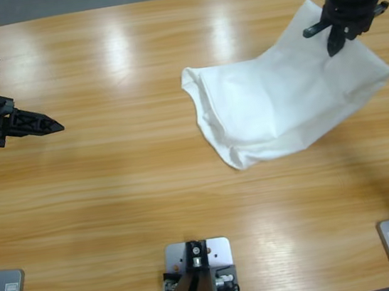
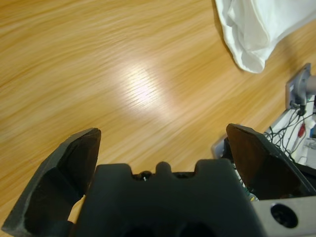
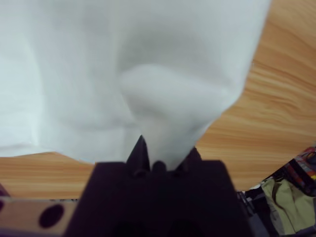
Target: Fold clothes
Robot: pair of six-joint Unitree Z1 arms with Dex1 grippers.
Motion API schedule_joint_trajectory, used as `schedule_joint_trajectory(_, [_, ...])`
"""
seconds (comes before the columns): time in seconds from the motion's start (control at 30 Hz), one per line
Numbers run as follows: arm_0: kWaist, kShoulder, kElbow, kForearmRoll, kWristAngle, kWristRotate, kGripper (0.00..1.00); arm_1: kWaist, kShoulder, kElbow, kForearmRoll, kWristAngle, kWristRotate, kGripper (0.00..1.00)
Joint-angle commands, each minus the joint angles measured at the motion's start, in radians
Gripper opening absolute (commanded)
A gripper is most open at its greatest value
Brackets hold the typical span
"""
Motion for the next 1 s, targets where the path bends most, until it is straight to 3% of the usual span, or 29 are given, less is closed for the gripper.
schedule_joint_trajectory(0.03, [-0.005,0.001,0.018,-0.009,-0.011,0.011,0.991,-0.158,-0.111,0.188,-0.088,-0.023,-0.029,0.0])
schedule_joint_trajectory(0.23, [-0.005,0.007,0.017,-0.01,-0.012,0.014,0.991,-0.163,-0.207,0.405,-0.216,-0.025,-0.015,0.0])
schedule_joint_trajectory(0.4, [-0.005,0.004,0.017,-0.01,-0.016,0.014,0.991,-0.167,-0.232,0.379,-0.18,-0.065,-0.02,0.0])
schedule_joint_trajectory(0.57, [-0.005,0.003,0.018,-0.01,-0.017,0.014,0.991,-0.303,-0.259,0.359,-0.161,-0.079,-0.062,0.0])
schedule_joint_trajectory(0.67, [-0.005,0.004,0.018,-0.01,-0.018,0.014,0.991,-0.313,-0.25,0.307,-0.128,-0.078,-0.065,0.0])
schedule_joint_trajectory(1.0, [-0.005,0.008,0.018,-0.01,-0.018,0.014,0.991,-0.044,-0.155,0.253,-0.1,-0.084,0.01,0.0])
